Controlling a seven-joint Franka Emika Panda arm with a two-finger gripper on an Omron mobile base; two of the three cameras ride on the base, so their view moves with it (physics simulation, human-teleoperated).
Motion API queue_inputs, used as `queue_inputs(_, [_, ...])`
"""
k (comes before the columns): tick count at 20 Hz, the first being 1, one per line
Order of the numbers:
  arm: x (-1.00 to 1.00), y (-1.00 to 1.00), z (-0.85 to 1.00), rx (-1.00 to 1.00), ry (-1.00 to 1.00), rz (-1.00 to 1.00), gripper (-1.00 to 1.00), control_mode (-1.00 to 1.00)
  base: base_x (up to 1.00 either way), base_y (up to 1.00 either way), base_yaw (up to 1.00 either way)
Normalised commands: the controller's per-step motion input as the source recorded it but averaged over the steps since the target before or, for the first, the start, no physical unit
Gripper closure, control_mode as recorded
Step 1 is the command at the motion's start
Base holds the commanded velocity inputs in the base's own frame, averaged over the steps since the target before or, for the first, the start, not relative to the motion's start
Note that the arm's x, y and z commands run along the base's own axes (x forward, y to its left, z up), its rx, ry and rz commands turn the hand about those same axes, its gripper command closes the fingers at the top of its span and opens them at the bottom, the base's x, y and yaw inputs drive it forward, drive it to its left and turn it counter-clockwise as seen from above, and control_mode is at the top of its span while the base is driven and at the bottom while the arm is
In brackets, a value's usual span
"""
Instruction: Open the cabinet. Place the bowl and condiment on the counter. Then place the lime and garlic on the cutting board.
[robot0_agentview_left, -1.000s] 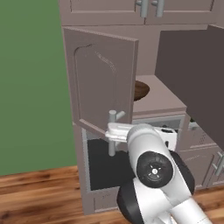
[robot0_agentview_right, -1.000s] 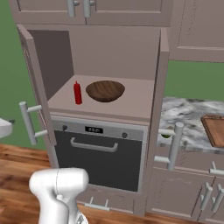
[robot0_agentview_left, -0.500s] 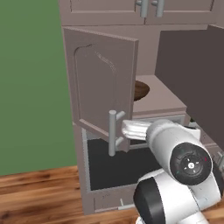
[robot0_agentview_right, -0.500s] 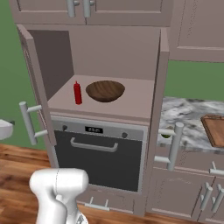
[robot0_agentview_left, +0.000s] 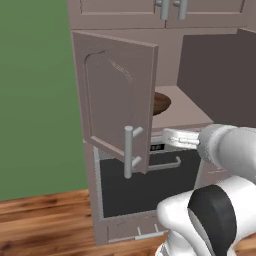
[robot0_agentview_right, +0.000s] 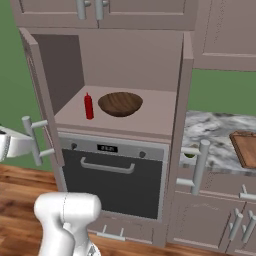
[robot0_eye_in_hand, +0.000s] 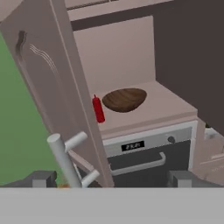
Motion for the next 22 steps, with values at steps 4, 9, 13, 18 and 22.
queue_inputs(4, [0.00,-0.40,0.00,0.06,0.00,0.14,-1.00,-1.00,0.00,0.00,0.00])
queue_inputs(9, [0.00,-0.32,-0.04,0.07,0.00,0.16,-1.00,-1.00,0.00,0.00,0.00])
queue_inputs(13, [0.07,-0.20,-0.14,0.10,0.00,0.18,-1.00,-1.00,0.00,0.00,0.00])
queue_inputs(18, [0.04,-0.07,-0.15,0.05,0.00,0.13,-1.00,-1.00,0.00,0.00,0.00])
queue_inputs(22, [0.04,0.00,-0.04,0.00,0.00,0.07,-1.00,-1.00,0.00,0.00,0.00])
